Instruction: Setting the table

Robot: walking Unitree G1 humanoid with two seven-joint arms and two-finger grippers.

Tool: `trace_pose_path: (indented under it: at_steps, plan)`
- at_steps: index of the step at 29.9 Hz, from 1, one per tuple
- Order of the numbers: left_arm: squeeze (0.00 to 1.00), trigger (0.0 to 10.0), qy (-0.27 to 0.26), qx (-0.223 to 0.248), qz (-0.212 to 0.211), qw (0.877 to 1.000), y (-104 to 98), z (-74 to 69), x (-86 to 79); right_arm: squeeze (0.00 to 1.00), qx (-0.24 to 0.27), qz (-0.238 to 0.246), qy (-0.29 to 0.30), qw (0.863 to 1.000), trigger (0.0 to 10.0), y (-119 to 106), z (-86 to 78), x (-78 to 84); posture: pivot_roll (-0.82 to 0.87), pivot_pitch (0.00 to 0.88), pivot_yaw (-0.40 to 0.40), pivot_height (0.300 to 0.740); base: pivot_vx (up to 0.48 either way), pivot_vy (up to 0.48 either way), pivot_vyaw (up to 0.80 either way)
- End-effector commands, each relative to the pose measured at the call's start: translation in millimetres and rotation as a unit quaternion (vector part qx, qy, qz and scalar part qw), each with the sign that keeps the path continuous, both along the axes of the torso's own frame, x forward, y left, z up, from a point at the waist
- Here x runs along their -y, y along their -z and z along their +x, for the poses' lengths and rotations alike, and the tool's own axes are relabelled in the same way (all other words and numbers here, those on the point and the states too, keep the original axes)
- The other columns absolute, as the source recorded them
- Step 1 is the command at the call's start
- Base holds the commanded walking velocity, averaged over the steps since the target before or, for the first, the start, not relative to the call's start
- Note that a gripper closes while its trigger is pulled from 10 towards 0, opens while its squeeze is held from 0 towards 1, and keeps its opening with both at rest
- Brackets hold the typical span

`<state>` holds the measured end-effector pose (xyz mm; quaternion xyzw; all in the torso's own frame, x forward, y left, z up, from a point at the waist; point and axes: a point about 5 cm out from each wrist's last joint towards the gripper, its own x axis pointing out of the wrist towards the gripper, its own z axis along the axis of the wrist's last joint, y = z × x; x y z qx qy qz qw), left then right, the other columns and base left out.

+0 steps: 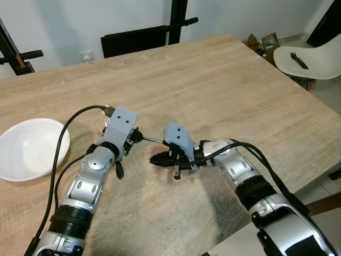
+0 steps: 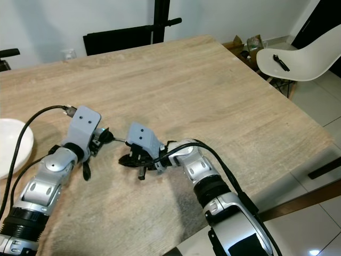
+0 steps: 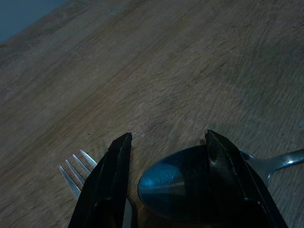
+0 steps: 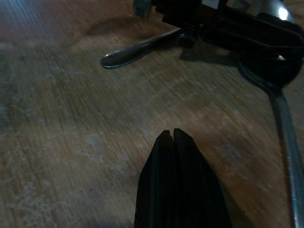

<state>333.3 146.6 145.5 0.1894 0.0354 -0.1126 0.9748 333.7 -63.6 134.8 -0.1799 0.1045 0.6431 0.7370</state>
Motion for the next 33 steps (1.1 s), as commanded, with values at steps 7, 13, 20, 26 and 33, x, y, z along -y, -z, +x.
trace_pose_path:
  at_steps: [7,13,20,26,33]
  plan:
    - [0.0,10.0,0.007,-0.007,0.006,1.0,5,-3.3,2.3,0.0,-0.024,0.025,0.005,0.999,0.0,0,1.1,1.6,-0.05,0.096,-0.019,0.74,0.0,0.0,0.0]
    - [0.0,10.0,0.008,-0.007,0.005,1.0,5,-3.7,2.6,0.0,-0.02,0.034,0.008,0.999,0.0,-4,4.0,1.7,-0.05,0.095,-0.019,0.74,0.0,0.0,0.0]
    - [0.0,10.0,0.008,-0.008,0.006,1.0,5,-3.5,2.7,0.0,-0.001,0.079,0.026,0.997,0.0,-22,11.0,-1.5,-0.05,0.094,-0.019,0.74,0.0,0.0,0.0]
    - [0.0,10.0,0.009,-0.009,0.006,1.0,6,-3.7,2.8,0.0,0.014,0.106,0.031,0.994,10.0,-34,14.0,-4.9,-0.05,0.094,-0.019,0.74,0.0,0.0,0.0]
    - [0.0,10.0,0.007,-0.009,0.005,1.0,6,-4.0,3.3,1.0,0.03,0.096,0.034,0.994,10.0,-36,16.8,-7.3,-0.04,0.099,-0.028,0.74,0.0,0.0,0.0]
